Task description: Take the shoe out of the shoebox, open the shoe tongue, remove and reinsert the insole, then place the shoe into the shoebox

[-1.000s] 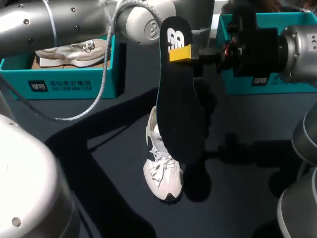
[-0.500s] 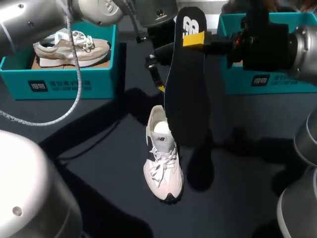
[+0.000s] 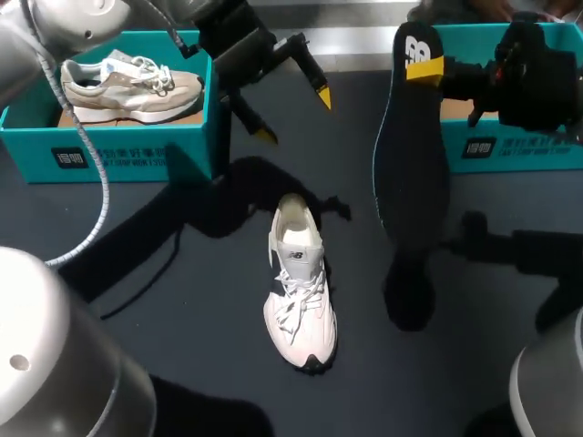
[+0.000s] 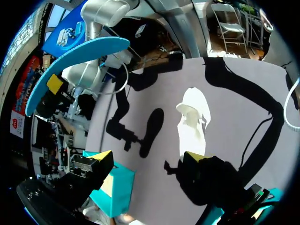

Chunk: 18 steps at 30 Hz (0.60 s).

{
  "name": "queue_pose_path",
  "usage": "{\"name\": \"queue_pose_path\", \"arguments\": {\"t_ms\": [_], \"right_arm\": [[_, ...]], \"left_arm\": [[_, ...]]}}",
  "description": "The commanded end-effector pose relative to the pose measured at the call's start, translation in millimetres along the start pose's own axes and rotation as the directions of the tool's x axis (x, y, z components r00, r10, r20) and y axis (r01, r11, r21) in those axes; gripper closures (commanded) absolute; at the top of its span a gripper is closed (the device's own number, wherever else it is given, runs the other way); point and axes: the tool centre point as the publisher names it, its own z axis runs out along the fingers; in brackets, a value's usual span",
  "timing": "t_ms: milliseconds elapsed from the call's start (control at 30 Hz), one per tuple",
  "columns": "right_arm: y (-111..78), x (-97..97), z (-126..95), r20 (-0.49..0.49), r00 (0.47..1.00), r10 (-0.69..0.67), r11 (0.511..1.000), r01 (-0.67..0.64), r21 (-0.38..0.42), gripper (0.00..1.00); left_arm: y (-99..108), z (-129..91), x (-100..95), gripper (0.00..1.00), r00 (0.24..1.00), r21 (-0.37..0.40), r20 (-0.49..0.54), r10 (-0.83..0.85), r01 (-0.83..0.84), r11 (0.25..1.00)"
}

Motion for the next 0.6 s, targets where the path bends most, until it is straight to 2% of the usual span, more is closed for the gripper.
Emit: {"name": "queue_pose_path", "arguments": {"t_ms": [33,100,167,233,300,600], "right_arm": [[26.3,-22.9,11,0.015,0.997,0.072,0.997,-0.072,0.015,1.0],[33.1,-32.5,10,0.034,0.991,0.131,0.991,-0.131,-0.004,1.0],[37.2,-41.3,8,0.07,0.976,0.205,0.978,-0.201,-0.061,1.0],[37.2,-41.3,8,0.07,0.976,0.205,0.978,-0.201,-0.061,1.0],[37.2,-41.3,8,0.07,0.976,0.205,0.978,-0.201,-0.061,1.0],[37.2,-41.3,8,0.07,0.976,0.205,0.978,-0.201,-0.061,1.0]], "left_arm": [[-16,-12,12.2,0.0,0.91,-0.03,0.414,0.024,-0.013,0.999],[-21,-17,13.0,0.0,0.9,-0.037,0.435,0.036,-0.022,0.999],[-25,-22,13.8,0.0,0.893,-0.047,0.449,0.043,-0.025,0.999],[-27,-28,13.5,0.0,0.885,-0.048,0.464,0.028,-0.006,0.999],[-25,-30,10.8,0.0,0.924,-0.096,0.383,-0.004,0.044,0.994],[-25,-30,10.8,0.0,0.924,-0.096,0.383,-0.004,0.044,0.994]]}}
